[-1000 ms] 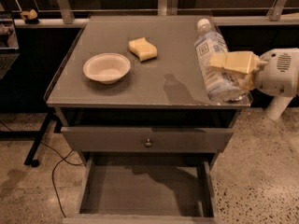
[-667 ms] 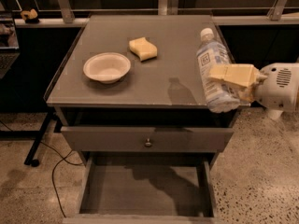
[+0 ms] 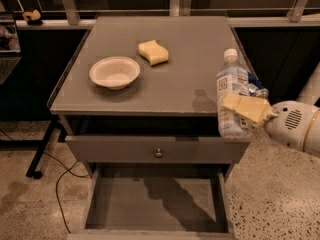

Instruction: Place blue plastic bottle into middle drawer

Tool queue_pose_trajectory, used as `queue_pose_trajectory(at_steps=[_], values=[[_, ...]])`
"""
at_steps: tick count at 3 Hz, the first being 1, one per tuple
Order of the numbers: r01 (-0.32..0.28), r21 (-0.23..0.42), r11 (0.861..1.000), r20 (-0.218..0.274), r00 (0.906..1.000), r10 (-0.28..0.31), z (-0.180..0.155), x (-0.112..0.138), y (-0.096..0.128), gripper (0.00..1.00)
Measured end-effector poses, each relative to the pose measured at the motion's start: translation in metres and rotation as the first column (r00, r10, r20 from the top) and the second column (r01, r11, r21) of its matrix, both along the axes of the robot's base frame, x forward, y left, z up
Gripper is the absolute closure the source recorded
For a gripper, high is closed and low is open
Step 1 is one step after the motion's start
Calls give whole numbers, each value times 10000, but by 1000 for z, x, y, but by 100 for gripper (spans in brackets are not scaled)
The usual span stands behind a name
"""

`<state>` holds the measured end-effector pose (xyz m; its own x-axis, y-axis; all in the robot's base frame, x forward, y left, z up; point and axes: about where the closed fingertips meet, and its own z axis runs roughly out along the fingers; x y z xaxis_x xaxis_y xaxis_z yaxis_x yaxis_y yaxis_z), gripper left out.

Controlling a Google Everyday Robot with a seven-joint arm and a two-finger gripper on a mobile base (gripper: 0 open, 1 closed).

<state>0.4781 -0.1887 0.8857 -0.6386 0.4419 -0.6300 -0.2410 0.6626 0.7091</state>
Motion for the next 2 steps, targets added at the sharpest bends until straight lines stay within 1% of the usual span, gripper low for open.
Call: queue_pose_trajectory(at_steps=[2], values=[[119, 34, 9999, 106, 9999, -119, 3, -1, 1, 100]])
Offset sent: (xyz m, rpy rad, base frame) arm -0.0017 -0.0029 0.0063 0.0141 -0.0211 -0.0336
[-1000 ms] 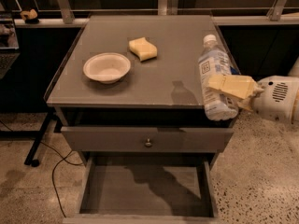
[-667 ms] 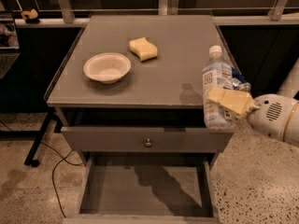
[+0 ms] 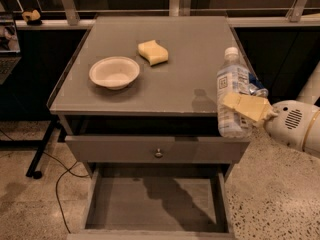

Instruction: Place blue plastic bottle into middle drawer

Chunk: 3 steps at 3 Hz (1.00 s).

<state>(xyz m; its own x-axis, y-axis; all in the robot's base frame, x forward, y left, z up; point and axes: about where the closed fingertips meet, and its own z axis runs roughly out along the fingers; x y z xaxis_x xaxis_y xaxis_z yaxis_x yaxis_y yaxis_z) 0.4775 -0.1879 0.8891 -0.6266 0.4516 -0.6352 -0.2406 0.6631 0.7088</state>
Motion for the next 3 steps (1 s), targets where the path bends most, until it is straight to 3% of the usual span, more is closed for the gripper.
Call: queue_pose_trajectory(at_steps=[1, 2, 3], values=[[549, 50, 9985, 92, 9984, -549, -9, -9, -2, 100], [1332, 296, 9906, 138, 9909, -1337, -35, -22, -8, 100], [1775, 455, 9831, -284, 9839, -1763, -87, -48, -18, 100]])
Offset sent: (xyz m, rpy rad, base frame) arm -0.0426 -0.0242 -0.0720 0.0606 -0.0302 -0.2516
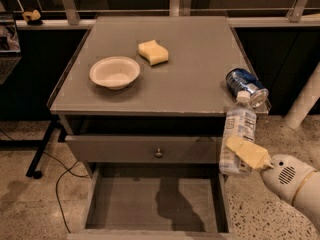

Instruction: Place blue plastic bottle into middle drawer

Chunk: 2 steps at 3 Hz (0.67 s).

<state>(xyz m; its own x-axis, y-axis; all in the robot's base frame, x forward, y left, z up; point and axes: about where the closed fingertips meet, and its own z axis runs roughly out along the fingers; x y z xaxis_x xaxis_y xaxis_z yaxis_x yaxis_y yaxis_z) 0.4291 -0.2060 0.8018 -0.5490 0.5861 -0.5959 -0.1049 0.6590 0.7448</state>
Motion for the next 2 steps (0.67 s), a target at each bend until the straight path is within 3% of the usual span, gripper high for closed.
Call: queue_pose_trajectory(at_steps=[2], values=[[43, -39, 10000, 280, 9996, -42, 3, -3, 4, 100]])
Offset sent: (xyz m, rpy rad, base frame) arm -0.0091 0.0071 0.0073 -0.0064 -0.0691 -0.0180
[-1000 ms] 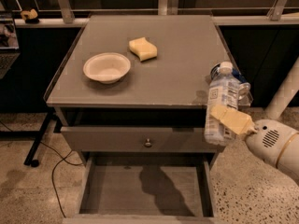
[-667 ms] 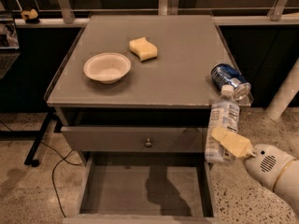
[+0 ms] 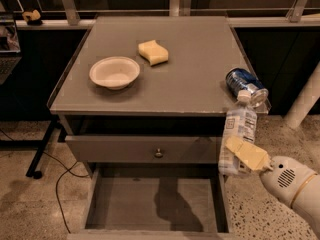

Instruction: Place blue plastic bottle into middle drawer

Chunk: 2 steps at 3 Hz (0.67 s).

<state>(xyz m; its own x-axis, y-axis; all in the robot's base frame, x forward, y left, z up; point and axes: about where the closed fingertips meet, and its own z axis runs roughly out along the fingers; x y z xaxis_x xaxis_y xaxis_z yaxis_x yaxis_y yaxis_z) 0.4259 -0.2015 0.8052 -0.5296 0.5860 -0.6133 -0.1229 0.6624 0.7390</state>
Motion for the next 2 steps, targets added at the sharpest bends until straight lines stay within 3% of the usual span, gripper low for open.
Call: queue_pose_trajectory(at_steps=[2], values=[[1176, 337, 9925, -251, 9928, -1168, -35, -24, -6, 100]])
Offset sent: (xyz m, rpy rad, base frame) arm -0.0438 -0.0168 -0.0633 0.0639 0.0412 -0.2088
